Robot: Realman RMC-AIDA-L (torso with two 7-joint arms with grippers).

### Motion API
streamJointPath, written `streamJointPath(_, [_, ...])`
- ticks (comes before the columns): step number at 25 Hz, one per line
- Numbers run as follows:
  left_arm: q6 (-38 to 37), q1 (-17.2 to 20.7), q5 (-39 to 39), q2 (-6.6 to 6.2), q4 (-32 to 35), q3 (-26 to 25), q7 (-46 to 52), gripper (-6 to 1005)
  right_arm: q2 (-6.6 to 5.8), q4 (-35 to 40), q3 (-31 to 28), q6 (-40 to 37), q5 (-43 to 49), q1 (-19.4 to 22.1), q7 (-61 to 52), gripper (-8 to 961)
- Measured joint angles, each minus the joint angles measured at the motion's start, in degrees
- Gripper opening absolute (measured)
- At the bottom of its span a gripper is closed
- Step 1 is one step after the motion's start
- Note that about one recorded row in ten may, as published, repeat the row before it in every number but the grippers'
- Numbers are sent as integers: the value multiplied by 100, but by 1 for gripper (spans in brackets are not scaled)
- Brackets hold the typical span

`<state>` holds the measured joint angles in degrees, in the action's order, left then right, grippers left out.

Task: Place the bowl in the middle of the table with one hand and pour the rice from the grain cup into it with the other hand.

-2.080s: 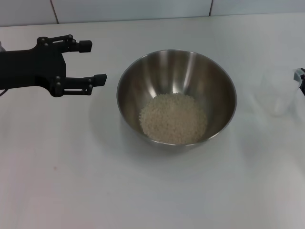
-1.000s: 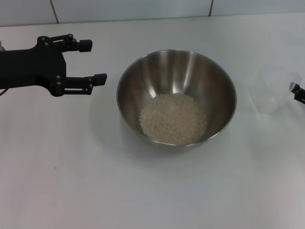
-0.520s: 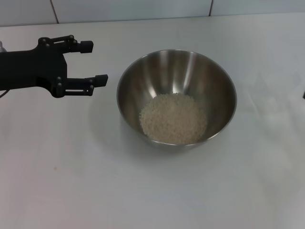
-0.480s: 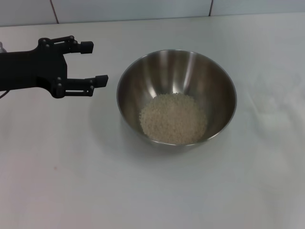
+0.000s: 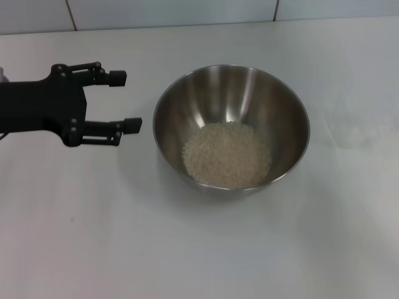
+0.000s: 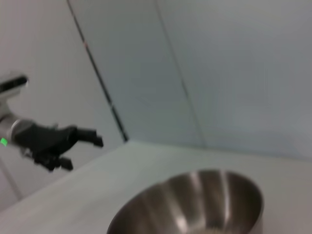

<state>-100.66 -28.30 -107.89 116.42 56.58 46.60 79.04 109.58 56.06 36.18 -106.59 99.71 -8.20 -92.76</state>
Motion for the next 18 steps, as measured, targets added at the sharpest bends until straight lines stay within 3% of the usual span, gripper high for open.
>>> streamJointPath(5, [-256, 77, 31, -96, 7, -14, 115, 842, -84, 879, -546, -858, 811, -459, -569, 745])
streamJointPath(9, [-376, 213, 37, -62, -26, -27, 106, 842, -69, 1012, -699, -1138, 837, -644, -526, 745])
streamJointPath(14, [-547, 323, 93, 15, -126, -97, 56, 842, 102, 1080, -643, -1219, 879, -774, -242, 745])
streamJointPath(16, [-598, 377, 122, 60, -224, -150, -42, 842, 302, 1116, -644, -1221, 882, -817, 79, 745])
streamJointPath(18, [-689, 451, 181, 112, -236, -214, -189, 842, 362, 1143, -645, -1222, 883, -833, 147, 745])
